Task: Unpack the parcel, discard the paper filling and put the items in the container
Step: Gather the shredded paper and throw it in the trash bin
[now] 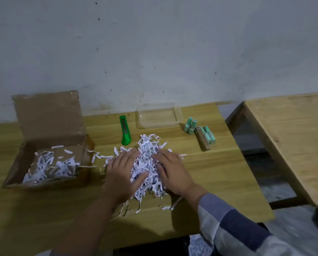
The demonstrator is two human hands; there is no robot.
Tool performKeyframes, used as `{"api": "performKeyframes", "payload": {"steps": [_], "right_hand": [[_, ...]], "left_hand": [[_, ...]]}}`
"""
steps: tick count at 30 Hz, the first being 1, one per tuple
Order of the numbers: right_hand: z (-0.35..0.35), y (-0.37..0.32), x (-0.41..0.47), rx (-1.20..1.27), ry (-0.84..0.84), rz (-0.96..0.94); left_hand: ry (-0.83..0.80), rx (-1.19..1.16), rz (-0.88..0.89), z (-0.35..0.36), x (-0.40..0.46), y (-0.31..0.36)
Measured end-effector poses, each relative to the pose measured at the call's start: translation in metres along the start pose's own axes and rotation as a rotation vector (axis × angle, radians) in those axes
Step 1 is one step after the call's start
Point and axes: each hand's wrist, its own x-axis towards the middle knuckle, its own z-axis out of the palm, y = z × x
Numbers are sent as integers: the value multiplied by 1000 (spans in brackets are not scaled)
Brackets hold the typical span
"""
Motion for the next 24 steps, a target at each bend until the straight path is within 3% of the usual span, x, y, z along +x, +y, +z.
{"api": "performKeyframes", "payload": {"steps": [5,10,20,24], "right_hand": [[-11,4,-21,-172,-118,-90],[11,14,-28,-376,-163,-167],[1,23,59,-383,-241,-313],[18,22,57,-306,-275,-340]], "left_hand": [[-156,110,-110,-12,-14,-17],[-294,130,-79,1,-32,-31],[-239,133,12,13,-1,-48],[-127,92,-27,17,0,-47]]}}
